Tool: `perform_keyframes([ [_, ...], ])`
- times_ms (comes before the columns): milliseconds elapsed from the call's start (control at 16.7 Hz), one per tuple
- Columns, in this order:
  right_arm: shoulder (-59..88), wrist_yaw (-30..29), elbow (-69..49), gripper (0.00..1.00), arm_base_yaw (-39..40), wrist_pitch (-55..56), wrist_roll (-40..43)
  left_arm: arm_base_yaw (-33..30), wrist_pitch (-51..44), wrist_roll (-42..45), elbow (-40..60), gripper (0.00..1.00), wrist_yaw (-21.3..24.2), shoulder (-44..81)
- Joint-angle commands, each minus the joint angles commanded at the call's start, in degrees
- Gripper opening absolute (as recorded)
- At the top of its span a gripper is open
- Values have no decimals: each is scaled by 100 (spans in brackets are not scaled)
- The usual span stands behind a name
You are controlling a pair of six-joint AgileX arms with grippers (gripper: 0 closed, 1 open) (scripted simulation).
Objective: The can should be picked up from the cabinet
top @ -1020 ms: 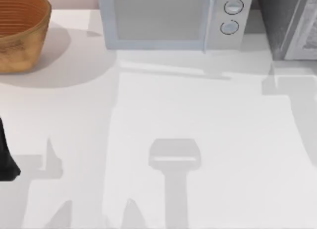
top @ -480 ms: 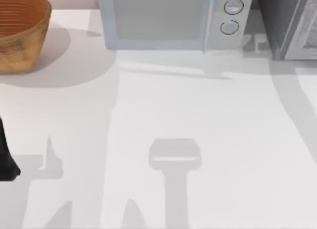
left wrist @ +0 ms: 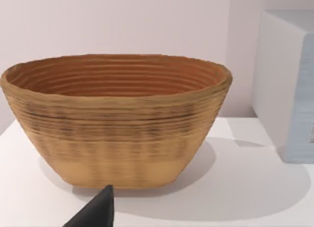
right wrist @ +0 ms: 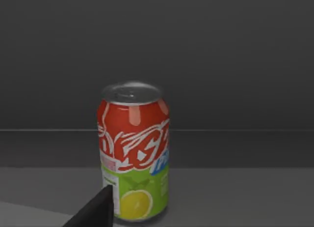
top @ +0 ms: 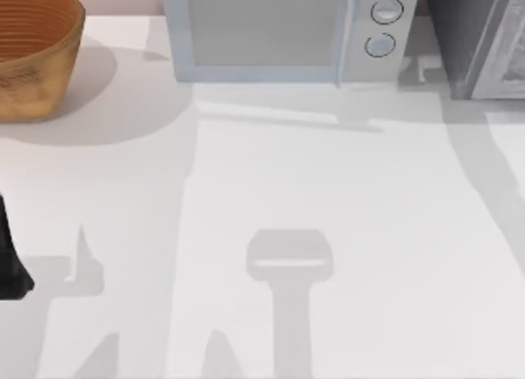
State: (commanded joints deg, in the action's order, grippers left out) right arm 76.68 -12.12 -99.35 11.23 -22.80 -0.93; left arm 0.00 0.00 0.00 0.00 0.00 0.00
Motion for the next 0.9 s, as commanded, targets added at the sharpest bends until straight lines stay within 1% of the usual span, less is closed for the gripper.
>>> perform_keyframes([
  [240, 449, -535, 149, 100, 521, 657, 17, 0, 0, 0, 0, 100, 0, 0],
  [360, 591, -704, 207, 100, 691, 839, 27, 0, 0, 0, 0, 100, 0, 0],
  [660, 678, -668, 105, 100, 650, 832, 26, 0, 0, 0, 0, 100, 0, 0],
  [900, 1373, -517, -564, 100, 492, 847, 25, 0, 0, 0, 0, 100, 0, 0],
])
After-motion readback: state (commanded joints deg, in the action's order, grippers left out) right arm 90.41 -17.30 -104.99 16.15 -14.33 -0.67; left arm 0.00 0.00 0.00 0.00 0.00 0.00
